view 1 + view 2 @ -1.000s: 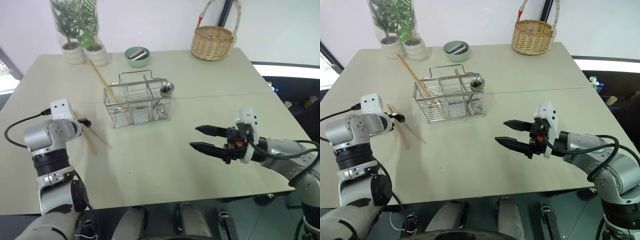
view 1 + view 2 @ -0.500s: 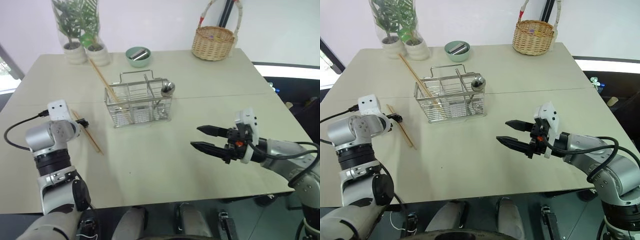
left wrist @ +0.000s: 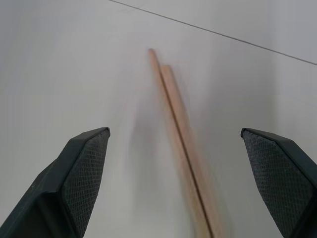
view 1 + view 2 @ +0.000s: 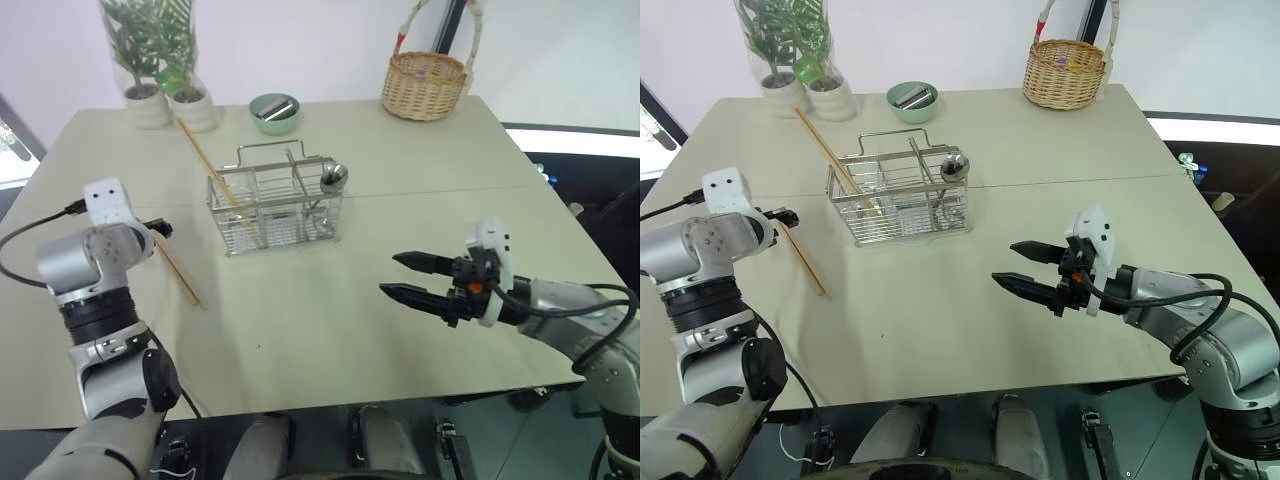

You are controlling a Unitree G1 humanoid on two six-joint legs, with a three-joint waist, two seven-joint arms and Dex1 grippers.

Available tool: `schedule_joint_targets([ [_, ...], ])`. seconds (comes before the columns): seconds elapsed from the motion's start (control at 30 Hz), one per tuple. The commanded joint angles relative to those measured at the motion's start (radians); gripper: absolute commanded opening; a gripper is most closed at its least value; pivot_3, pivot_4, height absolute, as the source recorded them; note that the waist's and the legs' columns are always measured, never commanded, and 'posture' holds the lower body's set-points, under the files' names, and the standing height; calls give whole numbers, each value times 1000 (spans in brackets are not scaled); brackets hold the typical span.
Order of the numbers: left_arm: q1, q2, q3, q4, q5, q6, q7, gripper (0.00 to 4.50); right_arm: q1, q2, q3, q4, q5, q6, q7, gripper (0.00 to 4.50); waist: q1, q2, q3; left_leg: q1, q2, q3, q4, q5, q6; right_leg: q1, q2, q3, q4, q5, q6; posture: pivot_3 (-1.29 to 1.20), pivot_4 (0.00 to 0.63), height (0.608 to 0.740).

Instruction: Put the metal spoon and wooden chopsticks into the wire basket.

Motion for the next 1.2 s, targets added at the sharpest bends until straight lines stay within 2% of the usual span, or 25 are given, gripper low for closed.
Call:
schedule_joint_targets([
  [0.03, 8, 14, 27, -57, 21, 22, 5, 4500, -13, 1, -7, 1, -3, -19, 10, 3408, 0, 0, 0, 0, 0, 0, 0, 0, 0, 0, 0, 0, 0, 0, 0, 0, 150, 733],
  [0.5, 51, -31, 60, -99, 70, 56, 7, 4500, -20, -13, -14, -2, 18, 9, 15, 3408, 1, 0, 0, 0, 0, 0, 0, 0, 0, 0, 0, 0, 0, 0, 0, 0, 150, 733],
  [0.77, 53, -71, 49, -30, 87, 3, 7, 4500, -31, -18, -29, -11, 41, 43, -2, 3408, 1, 0, 0, 0, 0, 0, 0, 0, 0, 0, 0, 0, 0, 0, 0, 0, 150, 733],
  [1.2, 12, -63, 45, 50, 110, -16, 28, 4500, -27, -9, -33, -10, 39, 42, -26, 3408, 1, 0, 0, 2, 0, 0, 1, 0, 0, 2, 0, 0, 0, 0, 0, 0, 150, 733],
])
